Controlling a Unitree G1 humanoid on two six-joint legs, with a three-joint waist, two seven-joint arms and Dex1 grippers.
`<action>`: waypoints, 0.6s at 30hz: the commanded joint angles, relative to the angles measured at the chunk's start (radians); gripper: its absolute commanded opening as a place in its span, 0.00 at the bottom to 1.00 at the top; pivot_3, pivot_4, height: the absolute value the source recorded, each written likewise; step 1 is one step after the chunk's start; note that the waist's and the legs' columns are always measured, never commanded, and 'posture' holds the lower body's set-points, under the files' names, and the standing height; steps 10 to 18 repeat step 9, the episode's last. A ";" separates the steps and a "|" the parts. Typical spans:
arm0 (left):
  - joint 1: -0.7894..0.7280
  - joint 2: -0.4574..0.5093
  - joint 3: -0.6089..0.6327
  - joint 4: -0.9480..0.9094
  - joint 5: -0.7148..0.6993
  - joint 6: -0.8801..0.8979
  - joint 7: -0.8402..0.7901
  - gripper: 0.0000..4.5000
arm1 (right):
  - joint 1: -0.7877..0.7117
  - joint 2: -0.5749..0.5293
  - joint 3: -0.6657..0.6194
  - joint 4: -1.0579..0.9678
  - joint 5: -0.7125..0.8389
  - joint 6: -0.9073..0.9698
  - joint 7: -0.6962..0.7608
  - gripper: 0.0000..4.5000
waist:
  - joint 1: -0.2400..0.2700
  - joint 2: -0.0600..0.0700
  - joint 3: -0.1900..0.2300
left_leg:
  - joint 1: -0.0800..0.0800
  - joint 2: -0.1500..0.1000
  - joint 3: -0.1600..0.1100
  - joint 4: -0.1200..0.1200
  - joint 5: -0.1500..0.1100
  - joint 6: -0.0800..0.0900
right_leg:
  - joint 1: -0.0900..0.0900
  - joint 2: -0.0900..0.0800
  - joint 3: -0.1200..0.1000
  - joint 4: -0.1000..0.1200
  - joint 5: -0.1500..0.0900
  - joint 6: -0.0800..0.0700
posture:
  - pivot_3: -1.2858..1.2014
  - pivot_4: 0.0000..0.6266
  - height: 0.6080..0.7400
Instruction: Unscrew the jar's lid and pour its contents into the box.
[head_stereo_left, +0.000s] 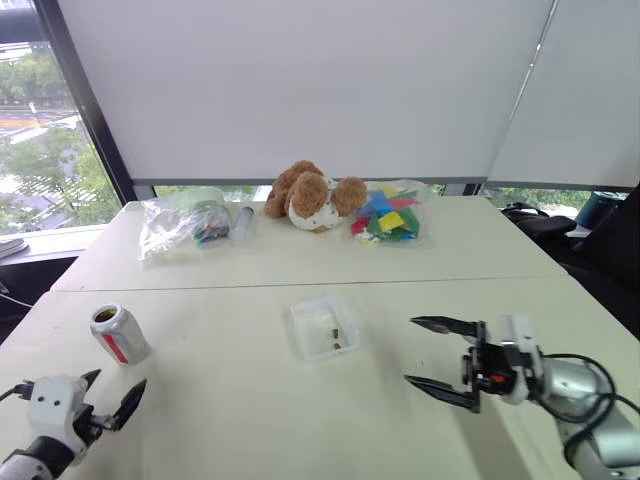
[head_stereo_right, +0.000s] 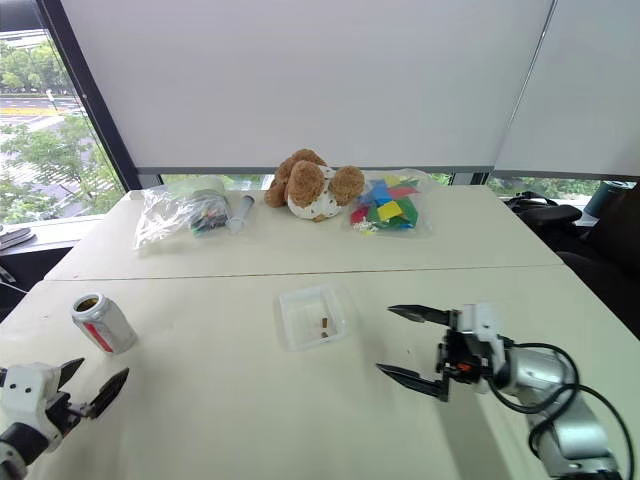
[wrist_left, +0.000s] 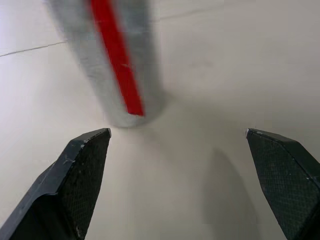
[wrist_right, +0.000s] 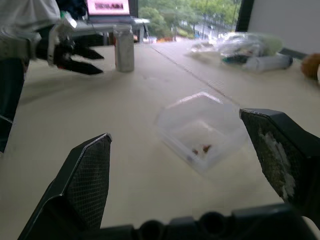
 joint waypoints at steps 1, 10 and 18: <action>0.056 0.067 0.049 -0.118 0.042 -0.070 -0.091 0.99 | 0.059 -0.077 -0.107 -0.007 0.029 -0.007 0.069 1.00 | 0.003 0.000 0.000 | 0.000 0.000 0.000 0.000 0.000 0.000 | 0.000 -0.001 0.000 0.000 0.000 0.000 | 0.52 0.24 1.00; 0.021 0.137 0.057 -0.204 -0.055 0.007 -0.211 0.99 | 0.149 -0.113 -0.176 0.019 0.008 -0.034 0.115 1.00 | -0.001 0.002 -0.001 | 0.000 -0.001 0.002 -0.001 0.000 0.000 | -0.001 -0.001 0.000 0.000 0.000 0.000 | 0.52 0.24 1.00; 0.021 0.137 0.057 -0.204 -0.055 0.007 -0.211 0.99 | 0.149 -0.113 -0.176 0.019 0.008 -0.034 0.115 1.00 | -0.001 0.002 -0.001 | 0.000 -0.001 0.002 -0.001 0.000 0.000 | -0.001 -0.001 0.000 0.000 0.000 0.000 | 0.52 0.24 1.00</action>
